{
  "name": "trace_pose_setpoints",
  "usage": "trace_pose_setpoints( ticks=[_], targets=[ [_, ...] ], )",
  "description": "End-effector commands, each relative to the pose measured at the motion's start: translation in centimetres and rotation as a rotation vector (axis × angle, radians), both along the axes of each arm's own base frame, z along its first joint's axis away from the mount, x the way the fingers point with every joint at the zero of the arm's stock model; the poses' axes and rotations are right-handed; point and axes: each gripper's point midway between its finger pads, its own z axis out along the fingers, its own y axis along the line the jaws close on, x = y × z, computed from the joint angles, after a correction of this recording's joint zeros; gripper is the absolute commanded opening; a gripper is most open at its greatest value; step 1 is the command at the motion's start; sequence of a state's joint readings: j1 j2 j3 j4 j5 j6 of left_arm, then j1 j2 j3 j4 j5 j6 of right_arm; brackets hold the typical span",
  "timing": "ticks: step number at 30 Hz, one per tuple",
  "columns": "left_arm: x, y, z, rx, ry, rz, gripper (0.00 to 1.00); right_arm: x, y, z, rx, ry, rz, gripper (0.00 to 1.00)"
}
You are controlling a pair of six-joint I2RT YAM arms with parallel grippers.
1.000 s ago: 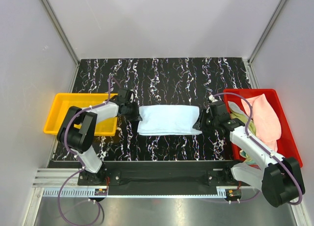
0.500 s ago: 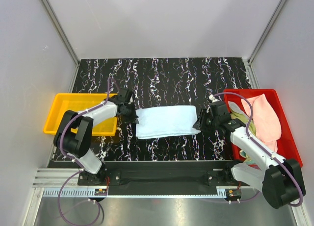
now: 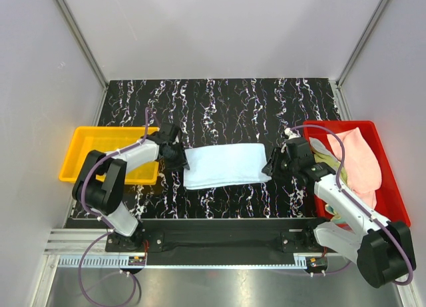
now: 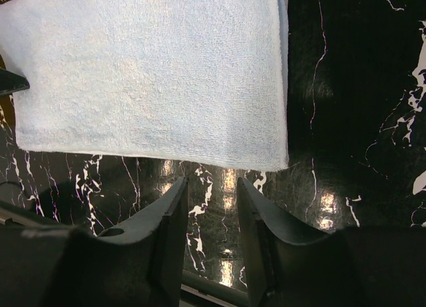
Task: Fold and stack the towels
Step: Neatly place the folded towel into the bin
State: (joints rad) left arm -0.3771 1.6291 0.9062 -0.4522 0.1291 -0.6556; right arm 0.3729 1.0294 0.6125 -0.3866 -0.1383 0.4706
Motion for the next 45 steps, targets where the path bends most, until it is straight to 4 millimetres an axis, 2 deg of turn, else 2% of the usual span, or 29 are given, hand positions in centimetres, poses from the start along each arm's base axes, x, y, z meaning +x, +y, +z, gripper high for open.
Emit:
trace_pose_setpoints(
  ticks=[1,7,10,13,15,17,18,20,22,23,24,26,28,30,31,34,37,41,45],
  targets=[
    [0.5,-0.5,0.3,-0.015,-0.041,0.009,0.41,0.7,-0.3,0.7,-0.011,-0.048,-0.014,0.41],
    [-0.2,-0.8,-1.1,-0.003,-0.018,0.015,0.4,0.6,-0.3,0.8,-0.011,-0.05,-0.012,0.42],
    [-0.6,-1.1,-1.5,0.001,-0.004,0.012,0.35,0.5,-0.3,0.8,-0.007,-0.053,-0.014,0.42],
    [-0.9,-0.8,-1.9,0.029,0.016,0.02,0.17,0.5,-0.4,0.8,-0.007,-0.051,-0.015,0.42],
    [-0.8,-0.4,-1.6,0.054,0.022,0.024,0.0,0.4,-0.3,0.8,-0.005,-0.052,-0.01,0.42],
    [-0.9,0.5,-0.8,0.107,0.021,0.018,0.0,0.4,-0.3,0.9,-0.003,-0.057,-0.01,0.42],
    [0.1,0.4,0.5,0.11,-0.012,0.014,0.0,0.4,-0.3,1.0,-0.001,-0.059,-0.009,0.42],
    [0.4,1.4,2.3,0.169,-0.036,-0.004,0.0,0.4,-0.2,1.1,0.004,-0.065,-0.007,0.42],
    [1.9,1.9,4.9,0.209,-0.097,-0.017,0.0,0.4,-0.2,1.2,0.005,-0.068,-0.007,0.42],
    [1.5,2.5,5.6,0.235,-0.089,-0.023,0.0,0.4,-0.2,1.3,0.006,-0.071,-0.006,0.42],
    [2.3,2.5,7.2,0.244,-0.123,-0.025,0.0,0.4,-0.2,1.3,0.006,-0.071,-0.005,0.42],
    [2.0,4.0,8.5,0.314,-0.136,-0.024,0.0,0.4,-0.1,1.3,0.008,-0.073,-0.002,0.42],
    [2.7,5.0,10.3,0.363,-0.183,-0.021,0.0,0.4,-0.1,1.3,0.009,-0.076,0.001,0.42],
    [2.4,6.5,11.1,0.421,-0.177,-0.017,0.0,0.3,0.0,1.5,0.015,-0.08,0.005,0.42],
    [2.8,7.5,12.1,0.468,-0.2,-0.018,0.0,0.3,0.0,1.6,0.018,-0.084,0.006,0.43],
    [2.8,10.9,13.1,0.592,-0.193,0.006,0.0,0.3,0.1,1.8,0.025,-0.096,0.008,0.42],
    [2.8,14.4,13.9,0.703,-0.181,0.039,0.0,0.4,0.1,1.8,0.026,-0.101,0.012,0.43],
    [2.7,18.5,14.1,0.775,-0.134,0.088,0.0,0.4,0.2,1.9,0.028,-0.112,0.017,0.43],
    [2.4,23.7,13.9,0.829,-0.059,0.175,0.0,0.3,0.2,2.1,0.036,-0.122,0.02,0.43]
  ],
)
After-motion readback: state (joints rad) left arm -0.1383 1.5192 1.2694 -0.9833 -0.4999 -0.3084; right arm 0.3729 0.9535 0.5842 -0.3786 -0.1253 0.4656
